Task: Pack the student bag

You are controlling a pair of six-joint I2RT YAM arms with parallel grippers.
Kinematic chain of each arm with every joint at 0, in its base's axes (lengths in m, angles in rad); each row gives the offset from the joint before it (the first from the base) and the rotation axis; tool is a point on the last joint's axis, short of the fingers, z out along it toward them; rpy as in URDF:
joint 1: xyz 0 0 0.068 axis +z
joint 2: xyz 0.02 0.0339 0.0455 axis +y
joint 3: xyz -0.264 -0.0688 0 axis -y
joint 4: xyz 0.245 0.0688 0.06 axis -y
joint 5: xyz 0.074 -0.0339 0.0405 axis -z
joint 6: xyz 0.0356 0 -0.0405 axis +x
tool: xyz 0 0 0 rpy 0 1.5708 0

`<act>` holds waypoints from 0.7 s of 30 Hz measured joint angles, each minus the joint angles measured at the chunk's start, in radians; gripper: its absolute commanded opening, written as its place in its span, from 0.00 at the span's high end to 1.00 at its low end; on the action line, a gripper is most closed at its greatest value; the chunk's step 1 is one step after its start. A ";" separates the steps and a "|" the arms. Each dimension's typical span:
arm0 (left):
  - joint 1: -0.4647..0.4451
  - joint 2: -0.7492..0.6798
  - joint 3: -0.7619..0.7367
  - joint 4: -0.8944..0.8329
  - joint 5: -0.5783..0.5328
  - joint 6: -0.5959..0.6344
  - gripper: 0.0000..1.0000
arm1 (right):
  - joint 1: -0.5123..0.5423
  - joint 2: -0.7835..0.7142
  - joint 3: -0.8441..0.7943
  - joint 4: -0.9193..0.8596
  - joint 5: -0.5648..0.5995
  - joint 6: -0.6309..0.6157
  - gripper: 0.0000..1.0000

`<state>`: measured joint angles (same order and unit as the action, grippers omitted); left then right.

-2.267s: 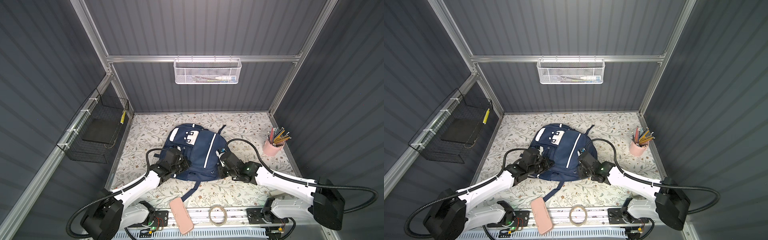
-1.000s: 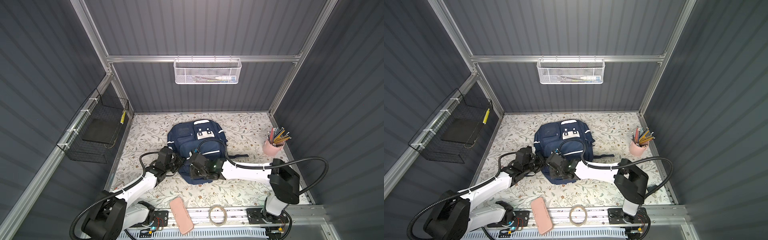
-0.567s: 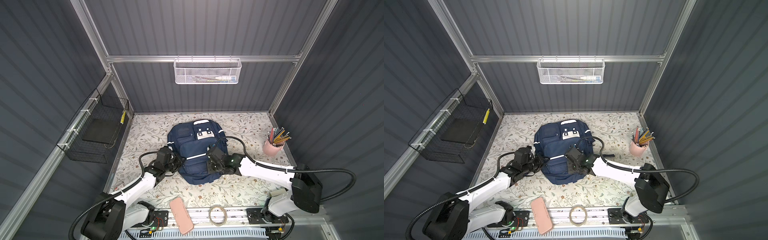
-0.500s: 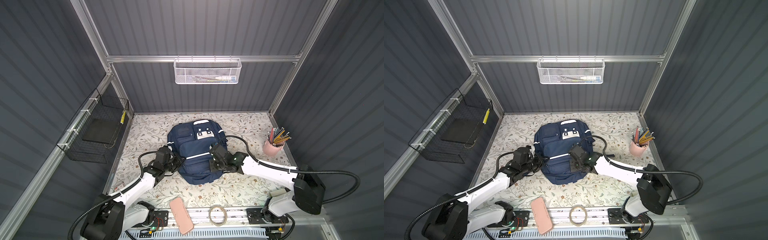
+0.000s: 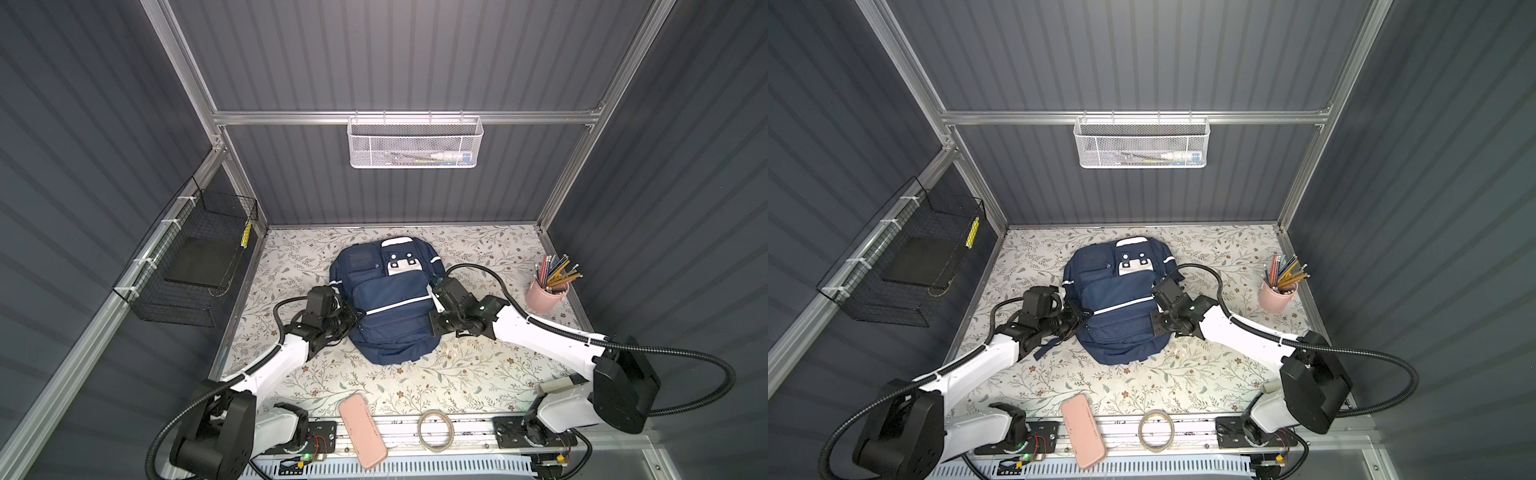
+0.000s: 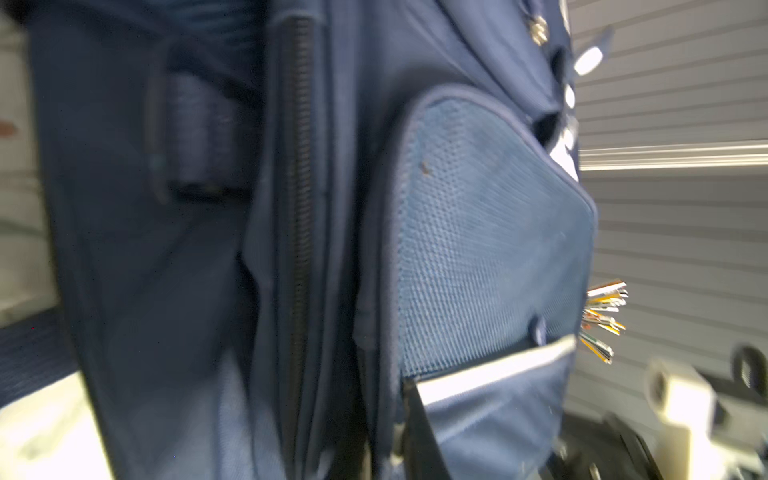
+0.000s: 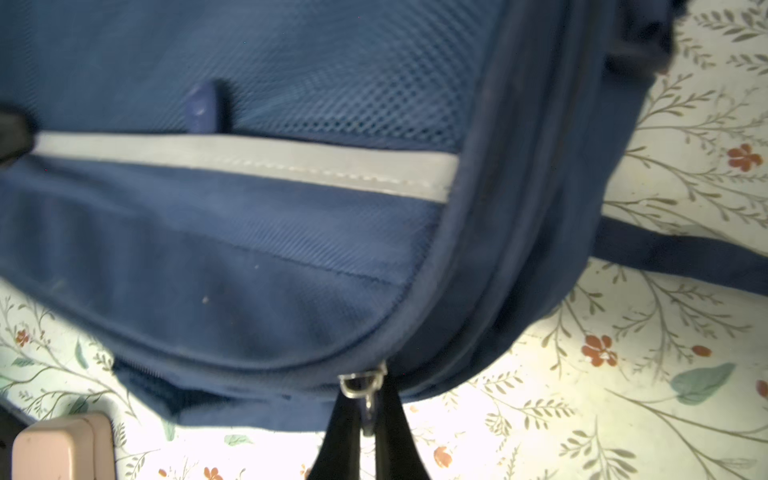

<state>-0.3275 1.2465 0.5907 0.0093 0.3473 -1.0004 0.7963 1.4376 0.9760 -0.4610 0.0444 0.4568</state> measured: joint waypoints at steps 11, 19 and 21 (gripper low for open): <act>0.167 0.153 0.153 0.016 0.015 0.073 0.35 | 0.231 0.194 0.183 -0.026 0.012 0.134 1.00; 0.161 -0.160 0.028 0.009 0.053 0.006 0.26 | 0.268 0.374 0.417 -0.001 -0.032 0.151 1.00; 0.150 -0.175 -0.015 0.010 0.070 -0.027 0.27 | 0.271 0.383 0.423 0.007 -0.039 0.154 1.00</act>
<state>-0.1772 1.0718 0.5758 0.0196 0.4175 -1.0275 1.0672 1.8210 1.3994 -0.4538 0.0059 0.6106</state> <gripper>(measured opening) 0.743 0.067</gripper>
